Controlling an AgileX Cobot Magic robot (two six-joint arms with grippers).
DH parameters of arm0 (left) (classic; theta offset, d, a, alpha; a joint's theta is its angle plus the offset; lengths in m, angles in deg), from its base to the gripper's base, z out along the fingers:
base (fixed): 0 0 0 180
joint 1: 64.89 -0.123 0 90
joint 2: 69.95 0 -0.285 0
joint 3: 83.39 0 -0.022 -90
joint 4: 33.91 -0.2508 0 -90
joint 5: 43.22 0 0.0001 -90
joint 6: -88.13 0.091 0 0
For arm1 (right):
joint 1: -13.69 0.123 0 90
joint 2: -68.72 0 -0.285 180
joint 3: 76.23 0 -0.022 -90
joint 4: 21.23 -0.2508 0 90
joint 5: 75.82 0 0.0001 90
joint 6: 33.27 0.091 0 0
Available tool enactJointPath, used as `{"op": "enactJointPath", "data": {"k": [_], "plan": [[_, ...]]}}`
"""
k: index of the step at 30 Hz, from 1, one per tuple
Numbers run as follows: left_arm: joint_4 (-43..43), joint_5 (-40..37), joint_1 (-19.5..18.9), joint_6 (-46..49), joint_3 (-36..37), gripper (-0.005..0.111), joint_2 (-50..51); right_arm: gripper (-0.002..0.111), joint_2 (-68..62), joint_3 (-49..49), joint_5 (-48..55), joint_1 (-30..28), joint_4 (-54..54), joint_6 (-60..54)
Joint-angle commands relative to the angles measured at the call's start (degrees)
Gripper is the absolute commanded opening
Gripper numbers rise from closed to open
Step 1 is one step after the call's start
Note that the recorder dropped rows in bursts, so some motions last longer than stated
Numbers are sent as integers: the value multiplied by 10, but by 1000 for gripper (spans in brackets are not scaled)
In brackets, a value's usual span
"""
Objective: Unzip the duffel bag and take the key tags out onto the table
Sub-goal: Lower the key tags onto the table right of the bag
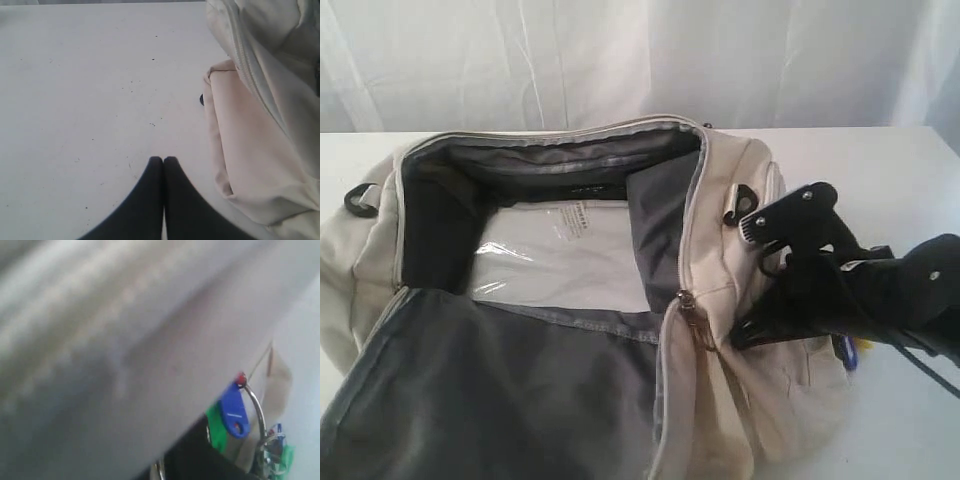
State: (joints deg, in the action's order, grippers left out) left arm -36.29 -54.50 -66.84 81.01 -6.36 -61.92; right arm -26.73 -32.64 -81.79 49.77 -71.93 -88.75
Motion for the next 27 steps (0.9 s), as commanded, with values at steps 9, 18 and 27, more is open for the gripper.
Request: {"op": "enactJointPath", "data": {"k": [9, 18, 27], "plan": [[5, 2, -2, -4, 2, 0, -2, 0, -56, -56, 31, 91, -1, 7], [5, 2, -2, -4, 2, 0, -2, 0, -59, -82, 5, 101, -1, 7], [5, 2, -2, -4, 2, 0, -2, 0, 2, -45, -10, 60, -1, -13]]}}
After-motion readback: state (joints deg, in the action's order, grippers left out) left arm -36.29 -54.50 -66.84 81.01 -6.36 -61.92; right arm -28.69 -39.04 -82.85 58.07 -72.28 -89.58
